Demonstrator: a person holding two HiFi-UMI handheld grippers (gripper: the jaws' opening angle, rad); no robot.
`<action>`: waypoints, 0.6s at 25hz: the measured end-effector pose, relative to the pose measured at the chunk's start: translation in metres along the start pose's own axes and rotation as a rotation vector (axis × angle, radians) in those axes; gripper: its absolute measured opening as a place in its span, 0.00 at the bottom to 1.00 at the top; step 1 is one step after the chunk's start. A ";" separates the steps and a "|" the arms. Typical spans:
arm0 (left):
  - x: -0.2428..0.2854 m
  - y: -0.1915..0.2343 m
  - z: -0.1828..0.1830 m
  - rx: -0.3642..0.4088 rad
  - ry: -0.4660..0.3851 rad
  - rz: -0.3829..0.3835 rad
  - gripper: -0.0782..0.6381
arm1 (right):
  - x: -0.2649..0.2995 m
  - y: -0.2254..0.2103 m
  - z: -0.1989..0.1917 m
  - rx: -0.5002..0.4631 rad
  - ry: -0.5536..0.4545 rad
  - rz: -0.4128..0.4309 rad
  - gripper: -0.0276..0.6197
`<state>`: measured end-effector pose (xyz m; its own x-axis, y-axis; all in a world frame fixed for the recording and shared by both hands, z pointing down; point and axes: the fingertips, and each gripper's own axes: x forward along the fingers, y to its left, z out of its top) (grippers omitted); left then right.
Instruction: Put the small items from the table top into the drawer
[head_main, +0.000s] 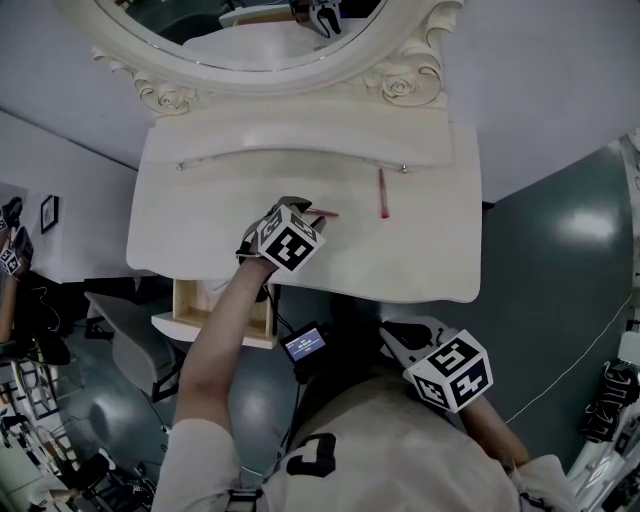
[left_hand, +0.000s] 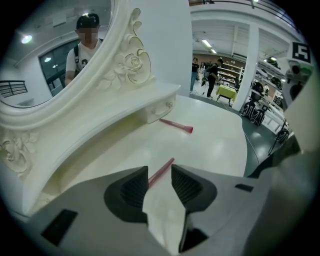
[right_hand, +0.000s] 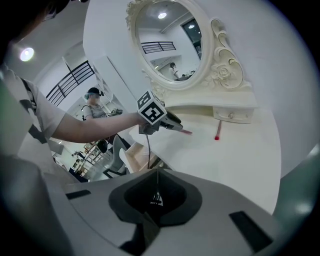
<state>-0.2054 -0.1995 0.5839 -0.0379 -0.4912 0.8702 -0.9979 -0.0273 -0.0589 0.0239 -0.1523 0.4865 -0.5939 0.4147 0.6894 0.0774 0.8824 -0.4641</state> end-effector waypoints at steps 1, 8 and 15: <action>0.002 0.000 0.000 0.008 0.007 -0.007 0.37 | 0.000 -0.001 -0.001 0.003 0.001 -0.001 0.09; 0.018 -0.005 -0.004 0.104 0.067 -0.063 0.37 | -0.001 -0.001 -0.004 0.015 0.004 -0.007 0.09; 0.033 -0.004 -0.003 0.172 0.109 -0.102 0.37 | -0.003 -0.002 -0.004 0.027 -0.003 -0.019 0.09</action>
<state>-0.2029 -0.2126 0.6145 0.0481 -0.3815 0.9231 -0.9735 -0.2247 -0.0421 0.0293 -0.1541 0.4875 -0.5976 0.3970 0.6966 0.0441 0.8838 -0.4659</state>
